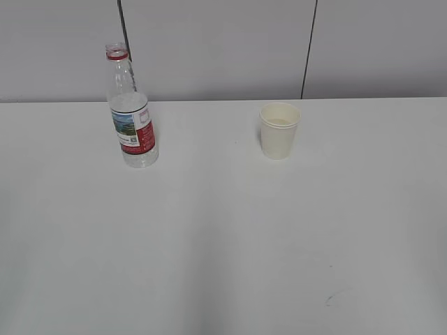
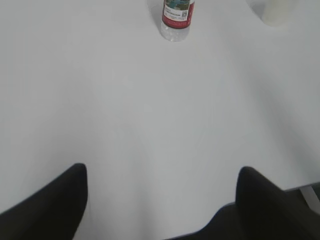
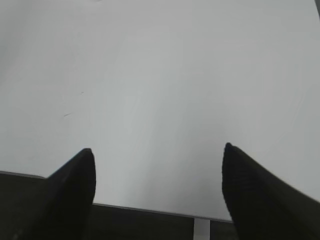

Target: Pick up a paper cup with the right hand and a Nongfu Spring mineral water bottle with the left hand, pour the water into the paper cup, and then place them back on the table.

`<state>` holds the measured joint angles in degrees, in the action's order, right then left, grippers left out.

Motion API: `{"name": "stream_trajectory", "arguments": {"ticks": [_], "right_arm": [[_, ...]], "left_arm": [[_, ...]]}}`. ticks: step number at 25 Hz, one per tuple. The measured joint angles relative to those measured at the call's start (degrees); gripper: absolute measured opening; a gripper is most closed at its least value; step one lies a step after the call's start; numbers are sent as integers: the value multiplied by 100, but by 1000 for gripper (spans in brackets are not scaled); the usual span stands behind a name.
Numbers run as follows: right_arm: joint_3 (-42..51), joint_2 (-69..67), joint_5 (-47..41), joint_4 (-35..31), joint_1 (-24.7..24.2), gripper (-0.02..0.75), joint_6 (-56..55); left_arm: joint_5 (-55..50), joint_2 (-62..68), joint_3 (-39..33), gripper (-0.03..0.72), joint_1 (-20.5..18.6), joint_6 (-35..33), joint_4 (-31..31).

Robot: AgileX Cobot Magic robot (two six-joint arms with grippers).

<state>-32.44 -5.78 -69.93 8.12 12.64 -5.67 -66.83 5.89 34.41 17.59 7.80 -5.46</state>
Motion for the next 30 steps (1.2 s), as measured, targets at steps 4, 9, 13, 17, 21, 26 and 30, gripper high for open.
{"name": "stream_trajectory", "arguments": {"ticks": [4, 9, 13, 17, 21, 26, 30], "right_arm": [[399, 621, 81, 100, 0, 582, 21], [605, 672, 349, 68, 0, 582, 21], [786, 672, 788, -16, 0, 582, 21], [799, 672, 851, -36, 0, 582, 21], [799, 672, 860, -36, 0, 582, 32], [799, 672, 860, 10, -15, 582, 32], [799, 672, 860, 291, -319, 582, 43]], "left_arm": [[60, -624, -120, 543, 0, -43, -125], [376, -663, -265, 537, 0, -55, -165], [480, -668, -315, 533, 0, -61, -165], [492, -668, -315, 529, 0, -61, -165], [492, -668, -315, 520, 0, -61, -165], [492, -668, -315, 519, -194, -61, -172], [492, -668, -315, 519, -950, -61, -177]]}}
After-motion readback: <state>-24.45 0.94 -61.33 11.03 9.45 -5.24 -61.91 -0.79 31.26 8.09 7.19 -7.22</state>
